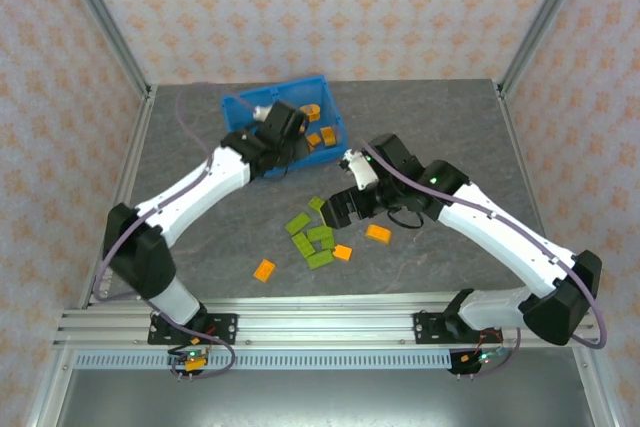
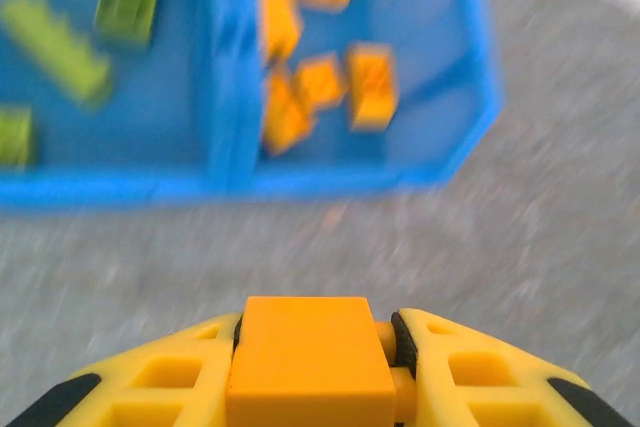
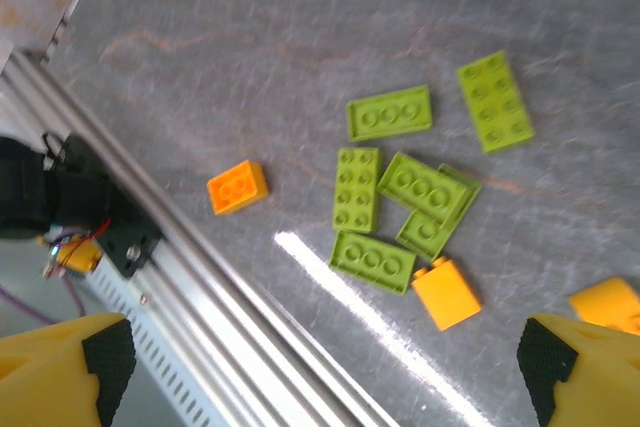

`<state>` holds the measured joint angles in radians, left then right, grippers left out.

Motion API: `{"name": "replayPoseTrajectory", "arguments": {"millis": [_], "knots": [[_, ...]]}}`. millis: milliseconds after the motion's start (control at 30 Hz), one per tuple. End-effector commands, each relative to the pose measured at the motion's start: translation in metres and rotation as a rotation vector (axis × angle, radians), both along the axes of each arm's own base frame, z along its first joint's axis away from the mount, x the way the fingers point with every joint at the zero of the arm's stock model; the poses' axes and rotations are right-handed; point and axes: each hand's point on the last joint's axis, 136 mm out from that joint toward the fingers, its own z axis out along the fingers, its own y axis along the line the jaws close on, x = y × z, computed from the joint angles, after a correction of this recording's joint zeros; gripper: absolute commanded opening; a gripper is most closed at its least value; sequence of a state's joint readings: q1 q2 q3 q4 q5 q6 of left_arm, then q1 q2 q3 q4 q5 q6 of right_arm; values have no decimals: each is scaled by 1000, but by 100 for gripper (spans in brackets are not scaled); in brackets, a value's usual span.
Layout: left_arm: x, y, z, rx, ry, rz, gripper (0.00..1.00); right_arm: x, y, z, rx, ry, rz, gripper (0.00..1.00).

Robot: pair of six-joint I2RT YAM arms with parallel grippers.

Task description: Sort the legos into containers by color

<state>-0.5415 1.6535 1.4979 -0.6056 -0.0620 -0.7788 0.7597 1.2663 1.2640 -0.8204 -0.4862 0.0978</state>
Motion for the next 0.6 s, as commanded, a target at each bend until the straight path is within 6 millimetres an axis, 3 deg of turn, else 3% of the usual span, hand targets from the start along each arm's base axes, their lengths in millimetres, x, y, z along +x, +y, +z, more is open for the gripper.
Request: {"name": "replayPoseTrajectory", "arguments": {"millis": [0, 133, 267, 433, 567], "knots": [[54, 11, -2, 142, -46, 22, 29, 23, -15, 27, 13, -106, -144, 99], [121, 5, -12, 153, -53, 40, 28, 20, -22, 28, 27, -103, -181, 99], [168, -2, -28, 139, -38, 57, 30, 13, -32, 36, 56, -124, -213, 99], [193, -11, -64, 38, 18, 71, 33, 9, -42, 40, 56, -138, -240, 99], [195, -10, -72, -12, 41, 85, 38, 8, -48, 44, 59, -154, -259, 99]]}}
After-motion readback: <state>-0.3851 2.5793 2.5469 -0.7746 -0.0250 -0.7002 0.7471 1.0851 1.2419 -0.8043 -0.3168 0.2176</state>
